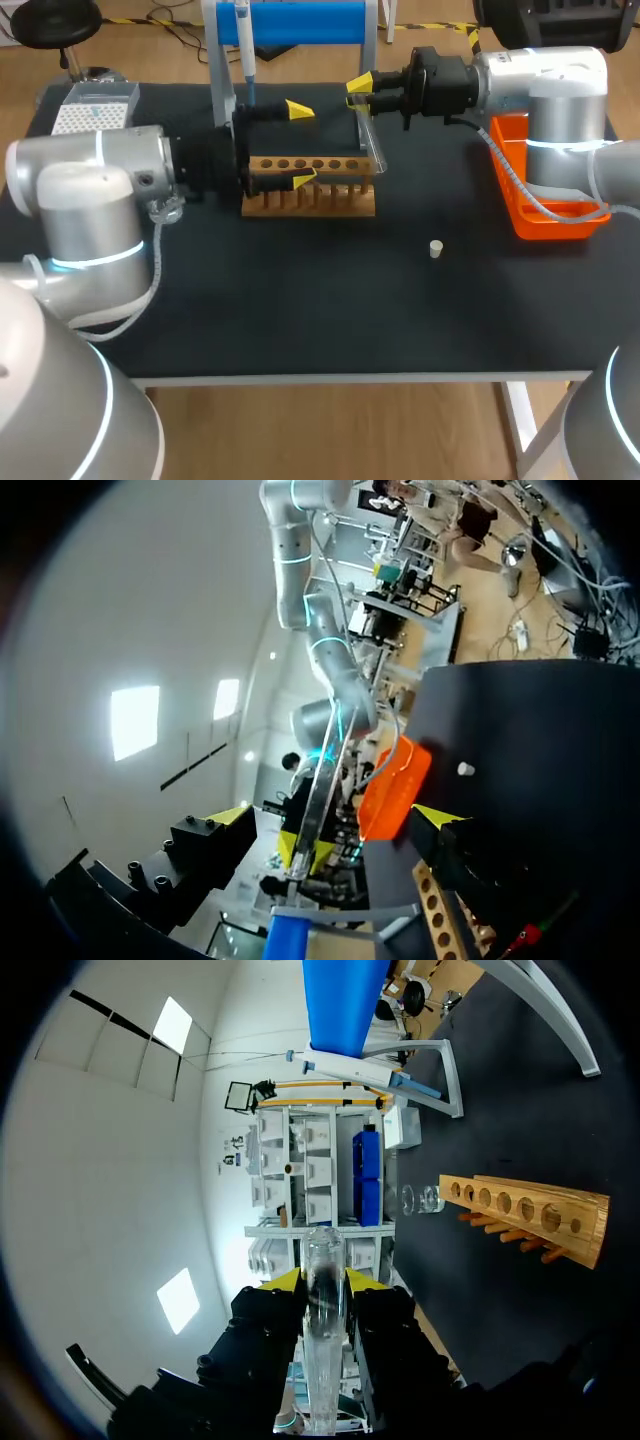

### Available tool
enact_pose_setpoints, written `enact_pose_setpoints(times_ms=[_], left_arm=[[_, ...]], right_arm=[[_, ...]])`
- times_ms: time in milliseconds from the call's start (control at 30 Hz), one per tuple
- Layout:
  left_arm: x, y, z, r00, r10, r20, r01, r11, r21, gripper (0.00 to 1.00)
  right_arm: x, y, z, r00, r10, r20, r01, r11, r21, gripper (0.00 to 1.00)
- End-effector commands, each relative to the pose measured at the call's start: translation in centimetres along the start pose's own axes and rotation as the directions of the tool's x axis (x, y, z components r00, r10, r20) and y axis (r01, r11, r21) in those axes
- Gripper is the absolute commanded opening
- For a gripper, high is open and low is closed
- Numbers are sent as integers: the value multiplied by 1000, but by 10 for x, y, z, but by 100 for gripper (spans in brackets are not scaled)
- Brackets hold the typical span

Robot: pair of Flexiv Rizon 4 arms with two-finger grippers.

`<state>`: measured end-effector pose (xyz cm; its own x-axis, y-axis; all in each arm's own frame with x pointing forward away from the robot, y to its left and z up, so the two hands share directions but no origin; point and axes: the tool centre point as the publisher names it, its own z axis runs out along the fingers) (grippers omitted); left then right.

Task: Invert the test tube, pick up the pipette, mount the tip to pipette, aspirate from beaker and dispense into the tube, eject the tip, return the pipette, and cap with the stopper.

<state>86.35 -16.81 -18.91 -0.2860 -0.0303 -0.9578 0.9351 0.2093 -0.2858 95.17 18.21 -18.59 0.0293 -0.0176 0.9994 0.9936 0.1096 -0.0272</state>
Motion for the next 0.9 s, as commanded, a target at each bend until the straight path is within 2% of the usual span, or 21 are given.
enact_pose_setpoints(times_ms=[33, 133, 233, 400, 733, 900], left_arm=[[-2, -3, 7, 997, 70, -14, -70, 998, 4, 100], [-2, -9, 14, 986, 168, 1, -168, 986, -6, 100], [-2, -14, 22, 977, 214, 4, -214, 977, -17, 100], [-7, -21, 37, 958, 286, -27, -285, 958, 27, 100], [-11, -26, 59, 944, 331, -10, -329, 941, 76, 100], [-8, -29, 72, 946, 324, 2, -323, 941, 106, 100]], right_arm=[[1, 0, -1, 1000, 0, 4, 0, 1000, 2, 0], [1, 0, -1, 1000, 0, 4, 0, 1000, 2, 0], [1, 0, -1, 1000, 0, 4, 0, 1000, 2, 0], [1, 0, -1, 1000, 0, 4, 0, 1000, 2, 0], [1, 0, -1, 1000, 0, 4, 0, 1000, 2, 0], [1, 0, -1, 1000, 0, 4, 0, 1000, 2, 0]])
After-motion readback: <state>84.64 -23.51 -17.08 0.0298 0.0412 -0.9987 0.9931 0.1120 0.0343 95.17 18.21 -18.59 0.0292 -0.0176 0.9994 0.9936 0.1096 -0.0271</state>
